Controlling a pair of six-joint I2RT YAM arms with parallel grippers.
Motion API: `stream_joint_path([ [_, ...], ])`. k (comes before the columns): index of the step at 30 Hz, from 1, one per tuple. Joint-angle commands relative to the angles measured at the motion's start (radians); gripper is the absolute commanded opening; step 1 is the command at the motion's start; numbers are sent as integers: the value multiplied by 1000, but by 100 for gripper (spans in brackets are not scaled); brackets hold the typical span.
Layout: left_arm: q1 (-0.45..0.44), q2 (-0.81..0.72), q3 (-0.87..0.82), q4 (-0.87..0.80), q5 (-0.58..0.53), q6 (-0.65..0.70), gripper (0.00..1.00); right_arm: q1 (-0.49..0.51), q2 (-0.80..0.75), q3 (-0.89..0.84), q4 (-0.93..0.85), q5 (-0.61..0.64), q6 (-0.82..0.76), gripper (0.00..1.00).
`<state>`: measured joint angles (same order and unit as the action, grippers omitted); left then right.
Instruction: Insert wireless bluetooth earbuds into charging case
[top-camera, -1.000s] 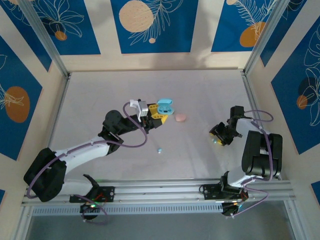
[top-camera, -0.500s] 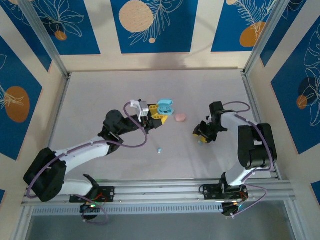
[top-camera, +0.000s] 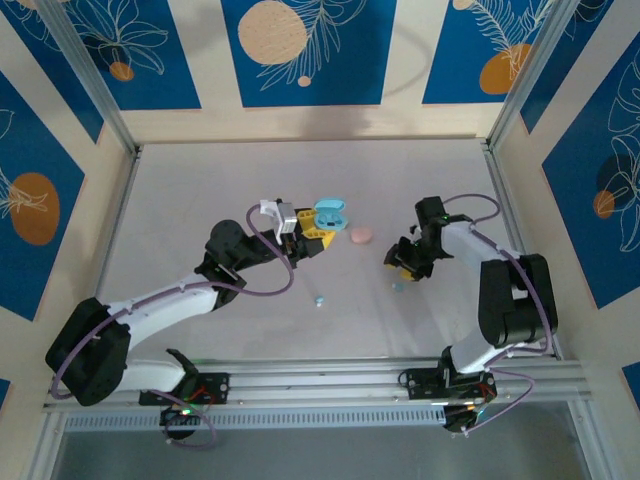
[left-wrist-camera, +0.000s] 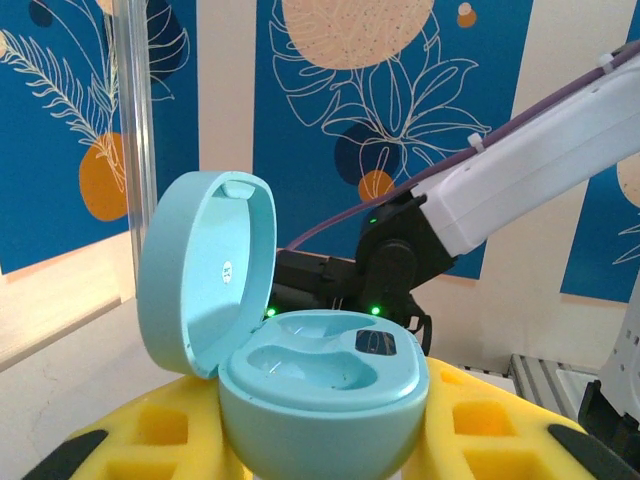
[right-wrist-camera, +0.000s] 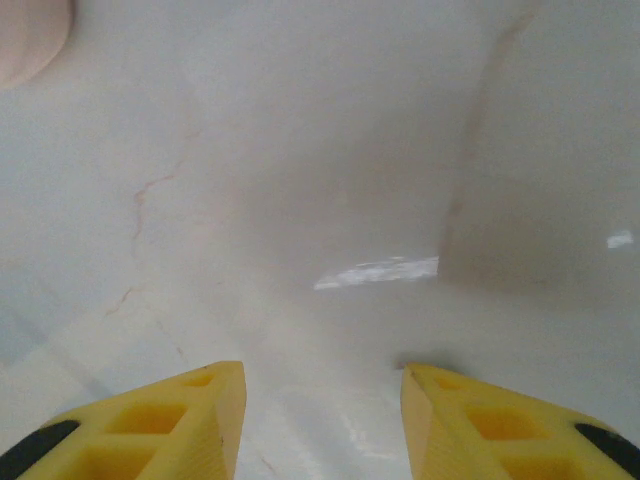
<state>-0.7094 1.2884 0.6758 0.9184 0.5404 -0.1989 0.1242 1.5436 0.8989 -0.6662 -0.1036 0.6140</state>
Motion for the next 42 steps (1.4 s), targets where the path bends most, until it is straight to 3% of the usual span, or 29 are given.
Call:
stream_joint_path([
  [1,-7,-27,-2,16,-10,18,26,-28,-40,-54,-19,37,46,46],
  [9,-7,-14,4,27,-3,6,26,-16,2,-101,18,-30,69,46],
  [23,-6,-20,9,11,-11,13,27,125,61,-39,93,-208,85,46],
  [31,-6,-28,9,-4,-12,13,27,158,111,68,70,-199,-30,47],
  [38,-8,-36,10,-18,-20,16,27,122,86,105,47,-89,-87,47],
  [42,-10,-36,16,-25,-20,18,27,95,154,129,59,-110,-108,47],
])
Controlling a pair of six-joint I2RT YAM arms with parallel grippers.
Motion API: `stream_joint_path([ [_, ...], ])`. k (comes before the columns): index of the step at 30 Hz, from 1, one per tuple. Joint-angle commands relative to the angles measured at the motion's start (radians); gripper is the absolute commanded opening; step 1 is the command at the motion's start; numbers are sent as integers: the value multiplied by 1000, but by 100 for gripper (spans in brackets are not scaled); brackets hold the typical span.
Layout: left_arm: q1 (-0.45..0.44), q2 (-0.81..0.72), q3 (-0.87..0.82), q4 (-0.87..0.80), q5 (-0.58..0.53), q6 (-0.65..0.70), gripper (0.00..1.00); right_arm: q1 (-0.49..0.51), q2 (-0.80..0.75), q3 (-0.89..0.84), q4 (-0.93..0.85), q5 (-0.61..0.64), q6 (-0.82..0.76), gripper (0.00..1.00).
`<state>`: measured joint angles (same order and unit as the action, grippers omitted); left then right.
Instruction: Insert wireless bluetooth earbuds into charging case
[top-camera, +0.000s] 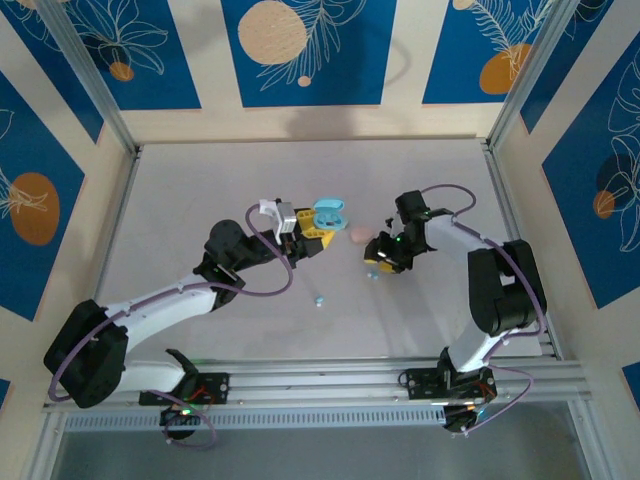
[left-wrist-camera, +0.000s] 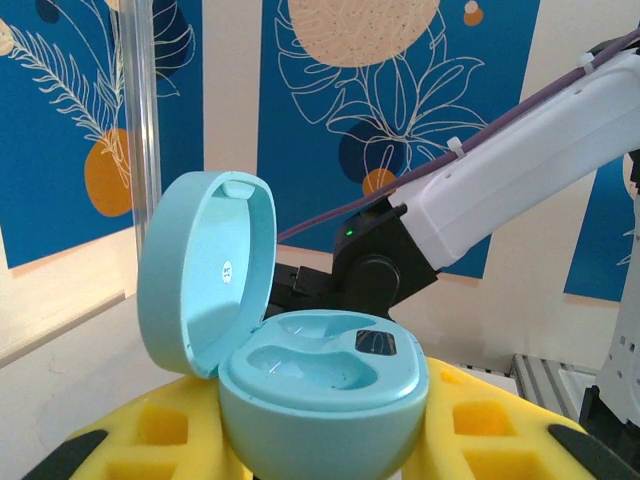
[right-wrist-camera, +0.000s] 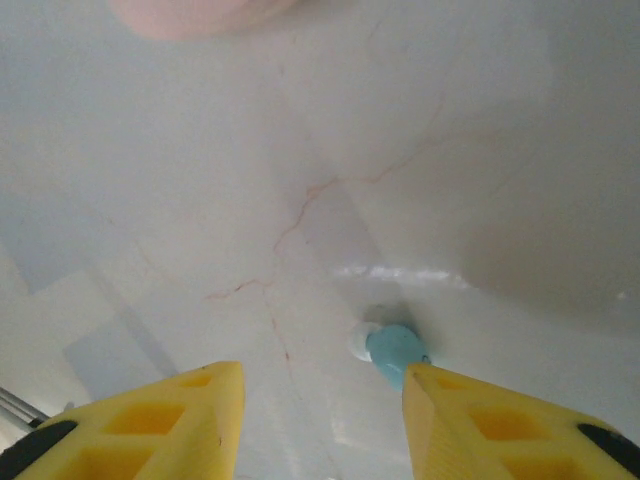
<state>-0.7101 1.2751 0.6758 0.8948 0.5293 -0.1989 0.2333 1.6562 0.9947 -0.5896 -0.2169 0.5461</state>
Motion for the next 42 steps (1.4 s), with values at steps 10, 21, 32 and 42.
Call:
stream_joint_path([
  [10,-12,-29,18,-17,-15,27,27,28,154,106,-45,-53,-76,46],
  [21,-12,-19,21,-22,-15,35,27,108,169,117,-138,-89,-142,44],
  [32,-12,-24,20,-25,-15,36,27,166,146,167,-227,-78,-164,42],
  [42,-12,-25,17,-22,-16,37,27,95,23,69,-177,76,-40,43],
])
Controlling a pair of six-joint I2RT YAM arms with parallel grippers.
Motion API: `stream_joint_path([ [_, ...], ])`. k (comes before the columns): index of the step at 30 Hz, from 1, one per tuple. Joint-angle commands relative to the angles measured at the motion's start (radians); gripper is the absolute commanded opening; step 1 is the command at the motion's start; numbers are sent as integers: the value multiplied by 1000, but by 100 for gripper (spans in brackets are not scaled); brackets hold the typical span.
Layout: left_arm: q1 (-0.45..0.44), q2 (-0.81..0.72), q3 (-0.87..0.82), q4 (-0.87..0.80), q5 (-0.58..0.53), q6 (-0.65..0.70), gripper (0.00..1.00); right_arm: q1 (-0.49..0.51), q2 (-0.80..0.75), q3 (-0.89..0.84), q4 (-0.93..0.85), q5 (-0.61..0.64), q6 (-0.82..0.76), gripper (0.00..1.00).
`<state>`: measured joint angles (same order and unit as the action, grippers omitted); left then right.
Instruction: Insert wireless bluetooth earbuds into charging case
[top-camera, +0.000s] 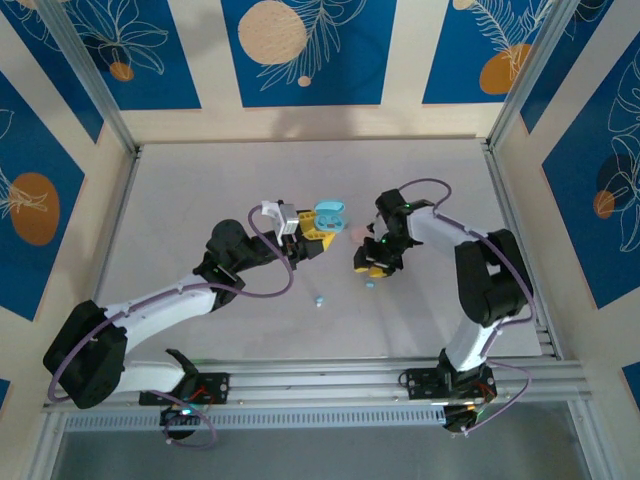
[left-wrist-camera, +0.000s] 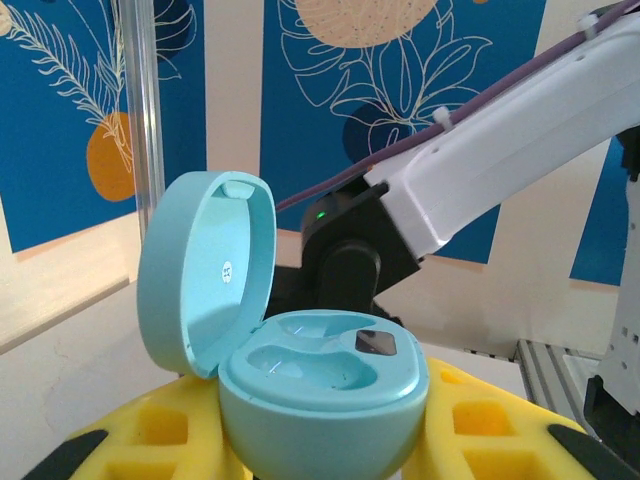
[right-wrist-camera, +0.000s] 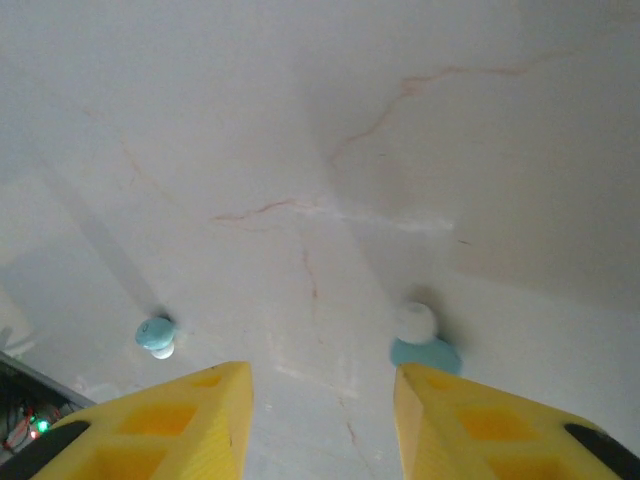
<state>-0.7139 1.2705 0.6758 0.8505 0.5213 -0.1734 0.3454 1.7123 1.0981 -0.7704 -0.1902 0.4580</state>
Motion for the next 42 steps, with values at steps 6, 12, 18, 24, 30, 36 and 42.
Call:
stream_joint_path([
  [6,-8,-15,19,28,-5,6,27,-30,10,-72,63,-39,18,47],
  [12,-8,-18,16,27,-6,6,27,-7,64,-63,66,-75,14,50],
  [18,-8,-18,18,24,-6,6,27,18,73,-61,51,-89,31,49],
  [24,-8,-16,16,28,-6,3,27,57,69,-49,56,-134,55,48],
  [30,-9,-25,16,18,-11,5,27,86,87,-16,59,-164,97,47],
  [36,-9,-32,16,9,-14,8,27,101,70,14,11,-117,95,46],
  [42,-11,-35,19,-1,-19,11,27,104,62,78,-7,23,19,45],
])
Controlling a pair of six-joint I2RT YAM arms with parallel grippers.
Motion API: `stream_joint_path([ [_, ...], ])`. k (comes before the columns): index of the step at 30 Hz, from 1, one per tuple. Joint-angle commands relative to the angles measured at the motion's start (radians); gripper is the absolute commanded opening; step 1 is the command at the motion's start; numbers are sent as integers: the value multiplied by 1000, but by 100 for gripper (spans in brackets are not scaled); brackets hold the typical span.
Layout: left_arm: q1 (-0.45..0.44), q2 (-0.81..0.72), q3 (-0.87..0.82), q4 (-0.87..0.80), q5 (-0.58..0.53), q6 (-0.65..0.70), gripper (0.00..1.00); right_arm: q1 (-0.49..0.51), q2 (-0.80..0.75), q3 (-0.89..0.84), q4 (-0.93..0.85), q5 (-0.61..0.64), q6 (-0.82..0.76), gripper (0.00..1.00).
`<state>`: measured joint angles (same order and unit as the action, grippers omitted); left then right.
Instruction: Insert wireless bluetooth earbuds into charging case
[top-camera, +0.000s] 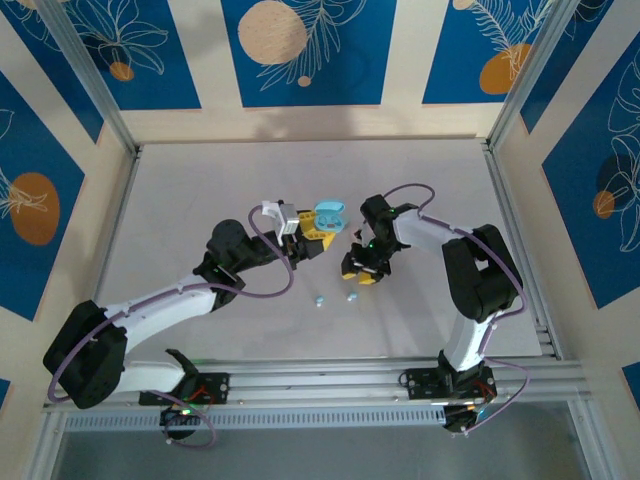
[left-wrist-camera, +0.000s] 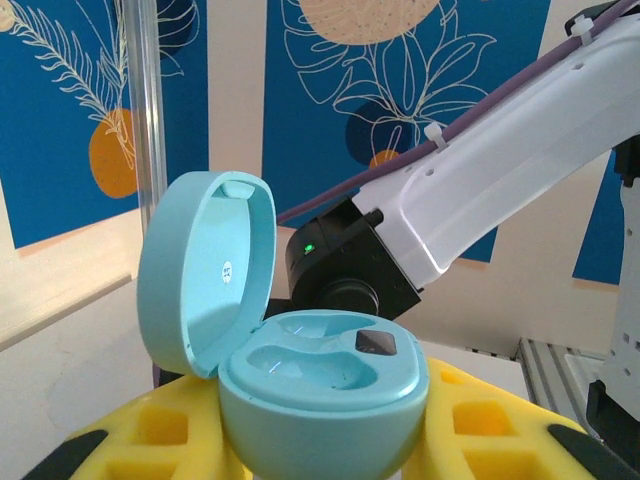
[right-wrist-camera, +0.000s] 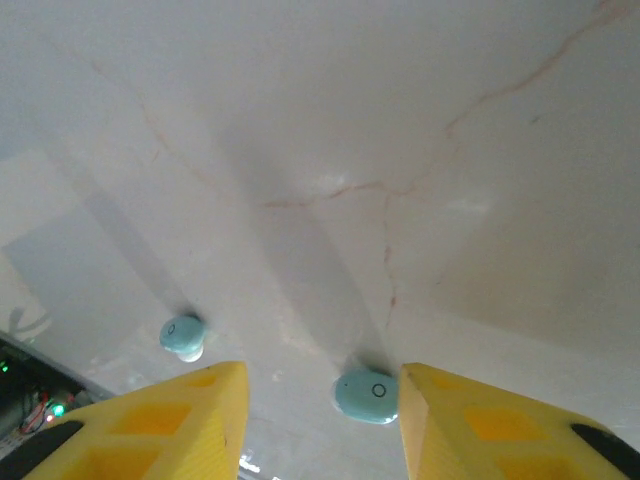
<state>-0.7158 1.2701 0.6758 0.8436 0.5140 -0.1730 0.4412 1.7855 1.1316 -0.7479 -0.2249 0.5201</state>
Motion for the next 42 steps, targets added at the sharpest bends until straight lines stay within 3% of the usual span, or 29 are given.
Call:
stream_joint_path([
  [1,-11,-36,19,5,-12,11,27,8,1,57,-27,48,-56,45],
  [6,-13,-56,16,-13,-24,20,27,29,54,99,-68,49,-56,44],
  [20,-14,-68,1,-15,-39,36,27,71,-43,-82,-4,54,222,47],
  [42,-14,-80,-10,-24,-52,46,28,112,20,-50,39,63,234,42],
])
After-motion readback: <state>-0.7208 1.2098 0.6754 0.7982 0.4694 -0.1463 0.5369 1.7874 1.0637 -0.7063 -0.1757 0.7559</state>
